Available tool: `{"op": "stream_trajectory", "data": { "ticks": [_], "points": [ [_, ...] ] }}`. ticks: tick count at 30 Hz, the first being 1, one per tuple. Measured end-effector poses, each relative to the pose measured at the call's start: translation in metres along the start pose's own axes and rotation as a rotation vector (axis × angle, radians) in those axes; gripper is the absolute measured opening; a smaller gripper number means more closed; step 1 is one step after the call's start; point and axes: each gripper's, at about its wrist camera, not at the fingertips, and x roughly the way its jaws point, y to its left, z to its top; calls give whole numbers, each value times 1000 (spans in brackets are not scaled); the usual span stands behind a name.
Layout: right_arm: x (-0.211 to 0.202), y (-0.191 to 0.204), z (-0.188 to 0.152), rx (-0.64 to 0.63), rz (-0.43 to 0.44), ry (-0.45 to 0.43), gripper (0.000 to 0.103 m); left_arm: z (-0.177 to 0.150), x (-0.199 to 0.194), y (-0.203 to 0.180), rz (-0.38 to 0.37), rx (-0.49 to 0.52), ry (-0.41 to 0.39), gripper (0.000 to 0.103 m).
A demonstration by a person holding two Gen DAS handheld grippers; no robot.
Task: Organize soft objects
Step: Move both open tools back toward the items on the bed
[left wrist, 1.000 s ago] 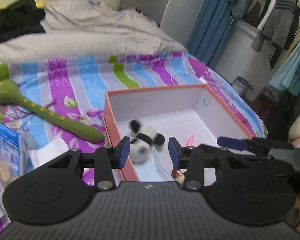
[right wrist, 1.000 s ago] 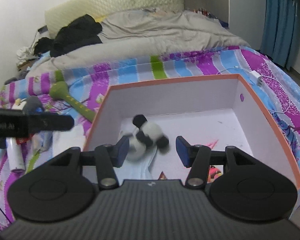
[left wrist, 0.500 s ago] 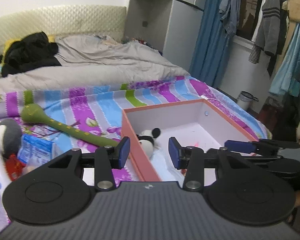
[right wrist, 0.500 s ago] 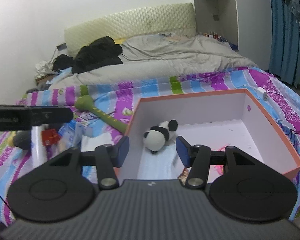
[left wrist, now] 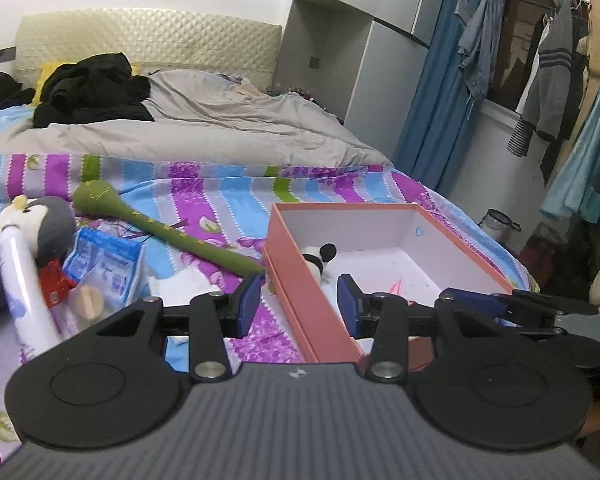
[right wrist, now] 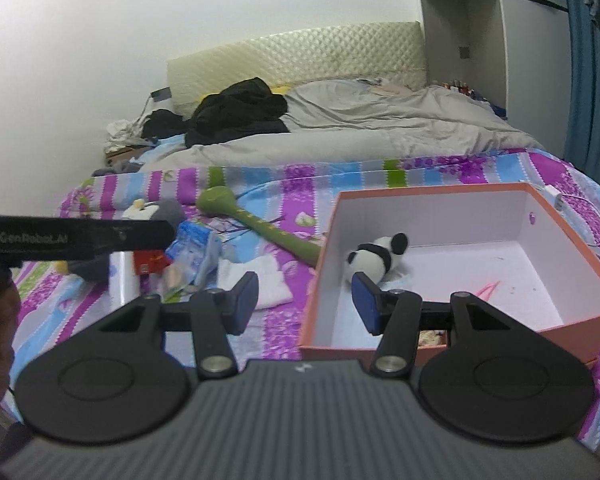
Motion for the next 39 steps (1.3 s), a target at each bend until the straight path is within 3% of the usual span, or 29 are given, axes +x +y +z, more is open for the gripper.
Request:
{"op": "stream_trajectory", "data": {
  "ticks": [10,23,31,39],
  "points": [
    [-5,37,-22,-9,68,10,54,-30,-42,22,45,-41,-25,48],
    [0,74,-73,-27,133,104,54,-94,-81,69,202,-165,29,48],
    [25,88,-76,-51,149,131,54,-102,-74,100,259,-213,49,48],
    [63,88,-76,-39,149,165,54,-91,-35,121,312,-218,71,48]
  ]
}}
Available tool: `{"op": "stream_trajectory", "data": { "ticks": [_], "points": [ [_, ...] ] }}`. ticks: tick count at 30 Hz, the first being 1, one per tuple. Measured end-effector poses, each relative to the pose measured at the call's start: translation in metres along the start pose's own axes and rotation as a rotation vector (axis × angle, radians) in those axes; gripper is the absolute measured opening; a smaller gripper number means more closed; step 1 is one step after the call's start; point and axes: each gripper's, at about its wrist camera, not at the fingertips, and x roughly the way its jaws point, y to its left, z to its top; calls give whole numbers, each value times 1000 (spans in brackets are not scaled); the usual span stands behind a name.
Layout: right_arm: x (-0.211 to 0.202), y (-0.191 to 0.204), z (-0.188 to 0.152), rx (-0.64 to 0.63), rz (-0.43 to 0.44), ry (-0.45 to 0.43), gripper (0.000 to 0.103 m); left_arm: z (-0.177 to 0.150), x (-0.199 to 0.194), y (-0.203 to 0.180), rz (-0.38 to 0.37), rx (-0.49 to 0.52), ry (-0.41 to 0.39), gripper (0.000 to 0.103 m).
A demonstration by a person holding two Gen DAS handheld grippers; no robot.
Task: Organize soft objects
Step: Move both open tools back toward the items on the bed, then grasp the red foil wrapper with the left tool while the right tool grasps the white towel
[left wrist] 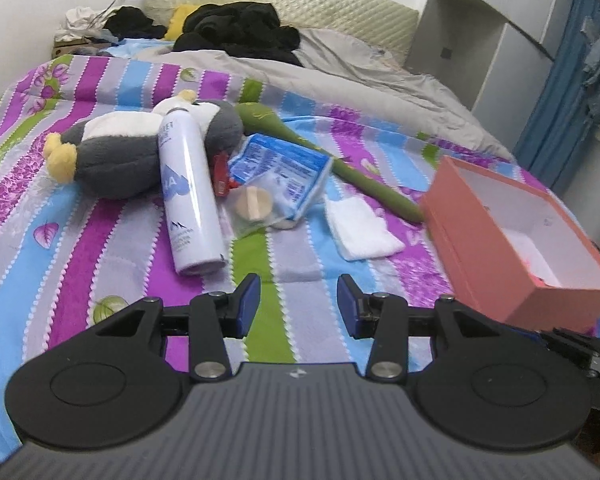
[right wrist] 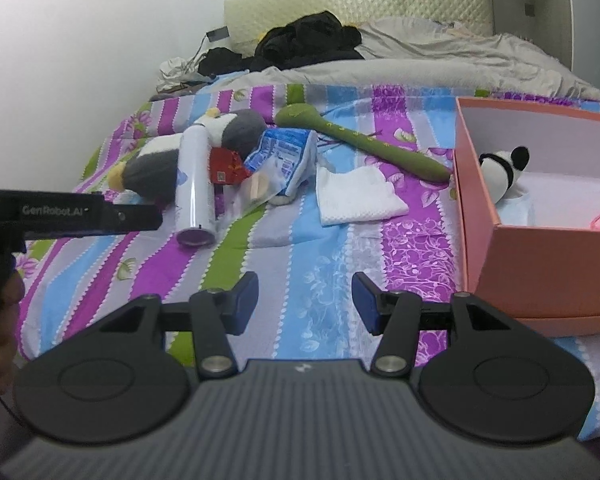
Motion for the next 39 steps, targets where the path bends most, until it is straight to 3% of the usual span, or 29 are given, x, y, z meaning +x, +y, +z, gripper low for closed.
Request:
{"op": "stream_trajectory", "data": {
  "ticks": [21,30,33,37,39],
  "points": [
    [132,-12,39,-22,-9,61,54,93,139,28,147,172,-1,52],
    [178,-17,47,-41,-2,62,54,115,206,40,198,267,30,52],
    [186,-18,46,-45,9,42,54,117,219,41,196,286,40,50],
    [197,-15,46,-90,-8,46,53,117,230,38,217,323,53,25],
    [204,-12,45,-132,-29,70,53,118,235,39,217,305,86,23]
  ]
}}
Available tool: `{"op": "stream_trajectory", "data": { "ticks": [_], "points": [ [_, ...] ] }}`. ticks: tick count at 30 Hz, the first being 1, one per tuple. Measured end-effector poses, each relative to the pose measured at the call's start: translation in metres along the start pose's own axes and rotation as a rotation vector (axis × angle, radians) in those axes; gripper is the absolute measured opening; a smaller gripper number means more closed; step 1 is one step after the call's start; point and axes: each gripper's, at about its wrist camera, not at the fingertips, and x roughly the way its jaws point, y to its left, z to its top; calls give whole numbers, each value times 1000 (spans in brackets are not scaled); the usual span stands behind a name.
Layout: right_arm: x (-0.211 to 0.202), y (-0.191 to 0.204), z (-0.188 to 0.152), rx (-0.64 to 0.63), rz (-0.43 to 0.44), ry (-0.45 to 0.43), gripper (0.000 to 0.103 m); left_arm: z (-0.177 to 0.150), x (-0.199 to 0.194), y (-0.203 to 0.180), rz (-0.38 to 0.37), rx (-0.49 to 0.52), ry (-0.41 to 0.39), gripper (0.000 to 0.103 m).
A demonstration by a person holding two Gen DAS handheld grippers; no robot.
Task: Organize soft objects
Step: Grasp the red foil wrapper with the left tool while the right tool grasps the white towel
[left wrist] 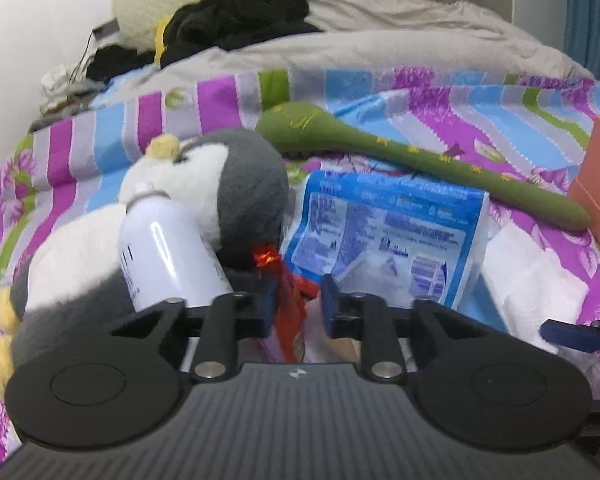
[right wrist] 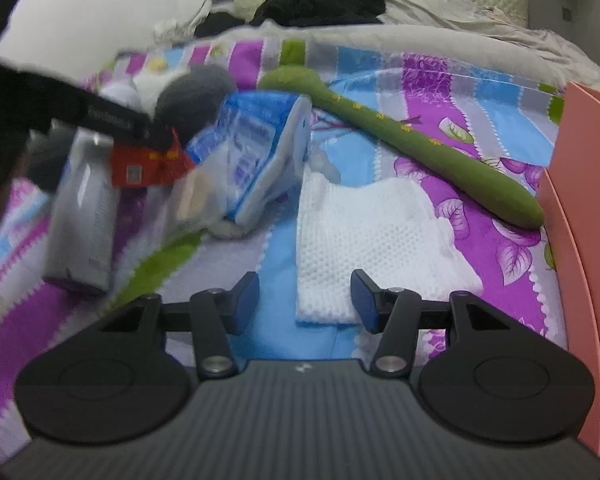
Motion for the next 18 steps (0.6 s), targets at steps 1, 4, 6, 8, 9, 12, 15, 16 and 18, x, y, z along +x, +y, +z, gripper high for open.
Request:
{"op": "stream_trajectory", "data": {
  "ticks": [1,4,6,8,9,12,15,16,18],
  "points": [
    [1,1,0,-12,-2,3,52,0,1,-1,6,0,9,22],
    [1,2,-1,-40,-16,8,41,-1,4,-4,64,34,23,7],
    [0,2,-2,-51,-39,10,28,-3,2,-4,82,51,15,5],
    [-2,-1,-1,-45,-33,12,20,-5,-1,-4,85,62,5,3],
    [-4,-1,-1,-43,-30,15,14,-5,-2,-4,76,69,7,2],
    [-14,3,2,-58,-43,-2,8,-8,-11,-6,48,61,0,2],
    [-26,1,5,-47,-39,-11,8,-9,-26,-7,39,44,-15,1],
    [-30,2,5,-47,-44,-16,7,-9,-33,-7,30,28,-22,1],
    [-43,1,5,-52,-54,-27,7,-9,-47,-7,12,-1,-36,1]
  ]
}}
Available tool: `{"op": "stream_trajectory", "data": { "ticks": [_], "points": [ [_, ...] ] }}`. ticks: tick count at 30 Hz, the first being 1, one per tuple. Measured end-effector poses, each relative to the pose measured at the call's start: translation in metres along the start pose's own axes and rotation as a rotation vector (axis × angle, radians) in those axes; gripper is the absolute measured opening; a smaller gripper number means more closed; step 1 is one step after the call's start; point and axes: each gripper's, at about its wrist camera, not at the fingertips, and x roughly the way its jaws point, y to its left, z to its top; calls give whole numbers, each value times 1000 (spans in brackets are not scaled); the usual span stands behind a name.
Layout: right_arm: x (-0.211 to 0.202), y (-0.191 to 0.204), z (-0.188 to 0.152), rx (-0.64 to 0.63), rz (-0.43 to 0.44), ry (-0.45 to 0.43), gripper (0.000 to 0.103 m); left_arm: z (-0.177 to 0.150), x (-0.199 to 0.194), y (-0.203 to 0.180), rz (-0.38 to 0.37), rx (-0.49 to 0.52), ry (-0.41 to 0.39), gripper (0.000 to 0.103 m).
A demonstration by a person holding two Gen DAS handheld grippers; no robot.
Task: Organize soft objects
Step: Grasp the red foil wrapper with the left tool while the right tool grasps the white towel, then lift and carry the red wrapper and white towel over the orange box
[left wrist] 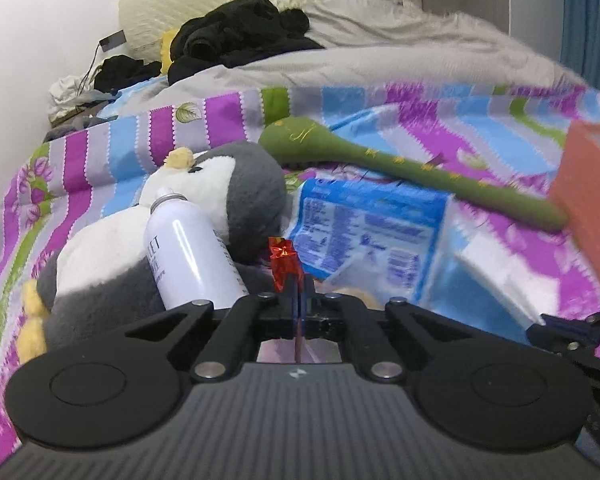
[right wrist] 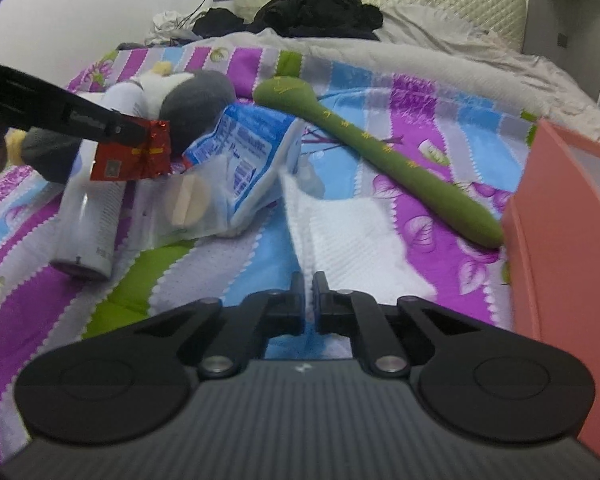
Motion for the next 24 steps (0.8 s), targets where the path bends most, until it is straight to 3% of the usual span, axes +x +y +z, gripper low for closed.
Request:
{"op": "stream_trajectory", "data": {
  "ticks": [13,24],
  "points": [
    [-87,4,-18,-69,-38,-13,7,-43,-94,-30,-129,-140,-29,1],
    [-142,25,-60,-81,1,44,8,-111,-146,-55,-221,-234,43,1]
  ]
}}
